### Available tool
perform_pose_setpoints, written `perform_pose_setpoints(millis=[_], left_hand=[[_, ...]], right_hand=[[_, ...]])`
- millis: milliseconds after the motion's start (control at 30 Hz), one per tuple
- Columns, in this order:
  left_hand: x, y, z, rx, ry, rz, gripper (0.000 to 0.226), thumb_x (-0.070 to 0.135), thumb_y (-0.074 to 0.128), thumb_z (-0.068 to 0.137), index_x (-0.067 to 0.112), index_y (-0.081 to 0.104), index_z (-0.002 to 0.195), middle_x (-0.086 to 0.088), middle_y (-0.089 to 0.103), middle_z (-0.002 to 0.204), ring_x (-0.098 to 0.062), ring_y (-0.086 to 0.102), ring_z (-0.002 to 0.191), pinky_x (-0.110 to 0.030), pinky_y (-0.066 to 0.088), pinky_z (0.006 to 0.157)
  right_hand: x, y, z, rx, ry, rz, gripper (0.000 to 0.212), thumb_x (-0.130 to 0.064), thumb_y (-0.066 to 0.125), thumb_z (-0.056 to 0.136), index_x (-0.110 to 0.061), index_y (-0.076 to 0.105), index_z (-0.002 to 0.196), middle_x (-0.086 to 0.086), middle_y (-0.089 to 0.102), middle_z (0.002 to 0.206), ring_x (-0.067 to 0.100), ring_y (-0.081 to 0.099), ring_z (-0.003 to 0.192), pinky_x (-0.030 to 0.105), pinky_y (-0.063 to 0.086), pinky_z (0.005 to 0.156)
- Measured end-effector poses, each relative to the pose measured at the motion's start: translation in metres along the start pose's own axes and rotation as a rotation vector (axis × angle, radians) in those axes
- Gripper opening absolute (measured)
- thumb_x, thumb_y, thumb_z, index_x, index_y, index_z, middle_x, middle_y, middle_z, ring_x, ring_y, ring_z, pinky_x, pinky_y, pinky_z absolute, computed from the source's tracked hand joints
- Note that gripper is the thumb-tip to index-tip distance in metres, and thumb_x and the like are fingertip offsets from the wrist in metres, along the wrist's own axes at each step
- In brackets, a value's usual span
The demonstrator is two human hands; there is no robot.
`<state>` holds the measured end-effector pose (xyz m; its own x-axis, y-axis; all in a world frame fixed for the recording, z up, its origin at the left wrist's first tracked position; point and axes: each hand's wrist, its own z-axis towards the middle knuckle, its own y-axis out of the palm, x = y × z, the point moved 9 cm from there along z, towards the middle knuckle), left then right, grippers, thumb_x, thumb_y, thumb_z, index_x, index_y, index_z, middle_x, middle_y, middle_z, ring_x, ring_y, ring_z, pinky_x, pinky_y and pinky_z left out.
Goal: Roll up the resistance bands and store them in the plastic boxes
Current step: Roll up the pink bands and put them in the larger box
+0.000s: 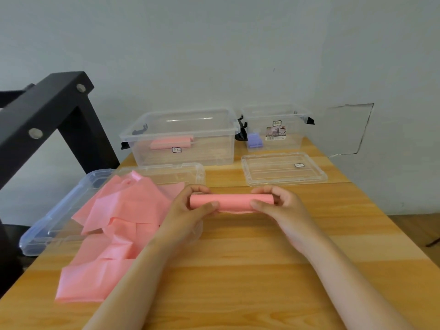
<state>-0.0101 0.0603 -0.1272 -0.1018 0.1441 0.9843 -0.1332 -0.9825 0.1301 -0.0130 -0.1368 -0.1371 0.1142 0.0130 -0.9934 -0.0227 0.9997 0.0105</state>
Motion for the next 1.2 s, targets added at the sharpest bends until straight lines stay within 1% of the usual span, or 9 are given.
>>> perform_pose_setpoints(millis=[67, 233, 400, 500, 600, 867, 967, 1067, 1200], left_hand=[[-0.006, 0.0, 0.002, -0.011, -0.062, -0.041, 0.017, -0.002, 0.059, 0.087, 0.007, 0.054, 0.1, -0.007, 0.06, 0.085, -0.013, 0.068, 0.063, -0.014, 0.051, 0.053], [-0.005, -0.005, 0.008, 0.014, -0.056, -0.05, 0.018, -0.002, 0.063, 0.084, 0.011, 0.056, 0.094, -0.005, 0.063, 0.083, -0.017, 0.068, 0.071, -0.016, 0.049, 0.052], [0.016, -0.001, 0.012, 0.036, -0.015, -0.109, 0.022, -0.009, 0.064, 0.081, 0.008, 0.057, 0.093, -0.008, 0.059, 0.094, -0.014, 0.067, 0.08, -0.025, 0.058, 0.079], [0.041, -0.001, 0.008, 0.044, 0.027, -0.145, 0.021, -0.009, 0.063, 0.083, 0.003, 0.057, 0.099, -0.012, 0.059, 0.096, -0.017, 0.065, 0.087, -0.023, 0.057, 0.078], [0.061, -0.001, 0.002, 0.041, 0.034, -0.21, 0.025, -0.006, 0.06, 0.086, -0.004, 0.055, 0.11, -0.014, 0.061, 0.102, -0.016, 0.068, 0.089, -0.021, 0.057, 0.079], [0.102, 0.006, -0.018, 0.038, 0.0, -0.44, 0.027, -0.003, 0.056, 0.089, -0.011, 0.056, 0.115, -0.019, 0.065, 0.111, -0.02, 0.067, 0.099, -0.023, 0.057, 0.082], [0.106, 0.006, -0.013, 0.117, -0.045, -0.539, 0.015, -0.003, 0.056, 0.09, -0.011, 0.058, 0.102, -0.02, 0.063, 0.106, -0.022, 0.066, 0.095, -0.024, 0.058, 0.076], [0.107, 0.001, 0.004, 0.18, -0.045, -0.599, 0.008, -0.003, 0.055, 0.091, -0.009, 0.058, 0.096, -0.019, 0.063, 0.103, -0.024, 0.066, 0.092, -0.024, 0.056, 0.075], [0.094, -0.022, 0.053, 0.212, -0.037, -0.549, 0.018, 0.0, 0.059, 0.09, -0.01, 0.059, 0.104, -0.019, 0.069, 0.101, -0.023, 0.072, 0.089, -0.025, 0.058, 0.075]], right_hand=[[-0.006, 0.0, -0.002, 0.007, -0.035, 0.002, 0.02, -0.007, 0.074, 0.079, -0.021, 0.07, 0.092, -0.01, 0.07, 0.086, 0.0, 0.064, 0.081, 0.012, 0.045, 0.07], [-0.011, 0.002, -0.004, -0.002, -0.048, 0.022, 0.027, 0.001, 0.073, 0.077, -0.019, 0.069, 0.094, -0.01, 0.071, 0.09, 0.0, 0.065, 0.083, 0.012, 0.047, 0.071], [-0.022, 0.002, 0.0, 0.02, -0.025, 0.073, 0.027, 0.004, 0.071, 0.078, -0.016, 0.069, 0.096, -0.003, 0.071, 0.093, 0.007, 0.067, 0.086, 0.016, 0.049, 0.078], [-0.042, 0.005, -0.004, 0.008, -0.033, 0.131, 0.027, 0.006, 0.07, 0.078, -0.011, 0.068, 0.098, 0.008, 0.073, 0.099, 0.022, 0.071, 0.092, 0.027, 0.054, 0.088], [-0.065, 0.01, -0.011, -0.003, -0.052, 0.223, 0.028, 0.009, 0.067, 0.08, -0.002, 0.065, 0.105, 0.015, 0.071, 0.104, 0.026, 0.072, 0.09, 0.027, 0.056, 0.087], [-0.117, 0.016, -0.027, 0.084, -0.098, 0.412, 0.028, 0.009, 0.067, 0.08, 0.003, 0.062, 0.106, 0.018, 0.069, 0.1, 0.023, 0.073, 0.079, 0.023, 0.058, 0.079], [-0.123, 0.019, -0.018, 0.133, -0.077, 0.516, 0.029, 0.009, 0.066, 0.081, 0.007, 0.06, 0.109, 0.017, 0.068, 0.092, 0.017, 0.072, 0.068, 0.02, 0.058, 0.073], [-0.118, 0.024, 0.005, 0.158, -0.04, 0.586, 0.026, 0.006, 0.066, 0.082, 0.006, 0.062, 0.108, 0.015, 0.068, 0.088, 0.016, 0.071, 0.065, 0.019, 0.058, 0.072], [-0.102, 0.031, 0.063, 0.179, 0.002, 0.606, 0.023, 0.004, 0.068, 0.082, 0.003, 0.064, 0.105, 0.015, 0.07, 0.092, 0.019, 0.072, 0.07, 0.019, 0.058, 0.073]])
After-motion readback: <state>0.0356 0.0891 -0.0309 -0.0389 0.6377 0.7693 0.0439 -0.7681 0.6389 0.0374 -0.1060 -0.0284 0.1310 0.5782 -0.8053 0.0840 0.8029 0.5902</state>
